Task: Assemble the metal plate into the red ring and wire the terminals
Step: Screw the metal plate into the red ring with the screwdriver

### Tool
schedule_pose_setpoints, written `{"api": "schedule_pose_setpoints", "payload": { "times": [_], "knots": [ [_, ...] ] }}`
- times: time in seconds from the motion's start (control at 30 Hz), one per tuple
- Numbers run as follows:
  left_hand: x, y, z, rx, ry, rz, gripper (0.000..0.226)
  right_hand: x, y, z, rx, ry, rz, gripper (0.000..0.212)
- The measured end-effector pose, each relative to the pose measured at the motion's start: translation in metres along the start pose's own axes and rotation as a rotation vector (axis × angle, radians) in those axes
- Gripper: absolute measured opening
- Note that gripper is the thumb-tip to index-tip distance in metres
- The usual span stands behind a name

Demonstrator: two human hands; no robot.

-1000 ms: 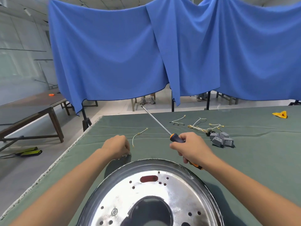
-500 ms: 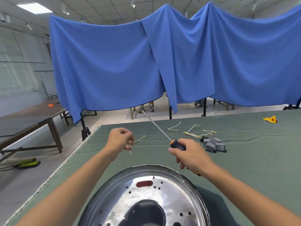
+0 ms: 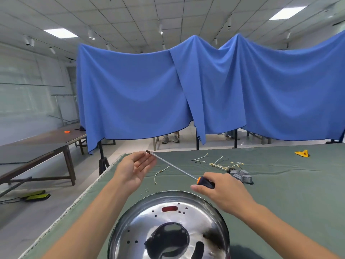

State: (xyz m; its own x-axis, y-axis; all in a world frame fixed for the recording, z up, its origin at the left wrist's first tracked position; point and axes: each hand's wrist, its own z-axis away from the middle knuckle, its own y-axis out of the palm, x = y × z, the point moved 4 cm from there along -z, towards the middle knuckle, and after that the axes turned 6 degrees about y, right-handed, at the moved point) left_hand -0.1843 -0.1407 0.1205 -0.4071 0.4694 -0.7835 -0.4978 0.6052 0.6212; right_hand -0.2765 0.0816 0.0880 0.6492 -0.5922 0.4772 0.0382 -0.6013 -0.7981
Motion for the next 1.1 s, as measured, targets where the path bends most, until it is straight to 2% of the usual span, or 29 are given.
{"api": "schedule_pose_setpoints", "payload": {
  "times": [0.2,0.33,0.53,0.77,0.87,1.03,1.1],
  "knots": [
    [-0.008,-0.007,0.018,0.000,0.027,0.033,0.013,0.009,-0.005,0.012,0.003,-0.047,0.033,0.029],
    [-0.014,-0.013,0.022,0.005,0.039,0.027,0.012,0.013,-0.006,0.012,-0.021,-0.053,0.071,0.042],
    [-0.019,-0.020,0.028,0.025,0.085,-0.027,0.012,0.023,-0.007,0.016,-0.002,-0.064,0.052,0.035],
    [-0.012,-0.029,0.032,0.001,0.138,-0.099,0.011,0.021,-0.006,0.017,0.055,-0.020,0.069,0.047],
    [-0.008,-0.030,0.032,-0.007,0.128,-0.105,0.011,0.022,-0.003,0.016,0.169,0.018,-0.062,0.052],
    [-0.004,-0.025,0.034,-0.004,0.121,-0.082,0.015,0.028,0.001,0.024,0.598,0.163,-0.405,0.050],
    [-0.004,-0.021,0.036,0.006,0.109,-0.066,0.018,0.030,0.001,0.028,0.696,0.209,-0.481,0.051]
  ]
}}
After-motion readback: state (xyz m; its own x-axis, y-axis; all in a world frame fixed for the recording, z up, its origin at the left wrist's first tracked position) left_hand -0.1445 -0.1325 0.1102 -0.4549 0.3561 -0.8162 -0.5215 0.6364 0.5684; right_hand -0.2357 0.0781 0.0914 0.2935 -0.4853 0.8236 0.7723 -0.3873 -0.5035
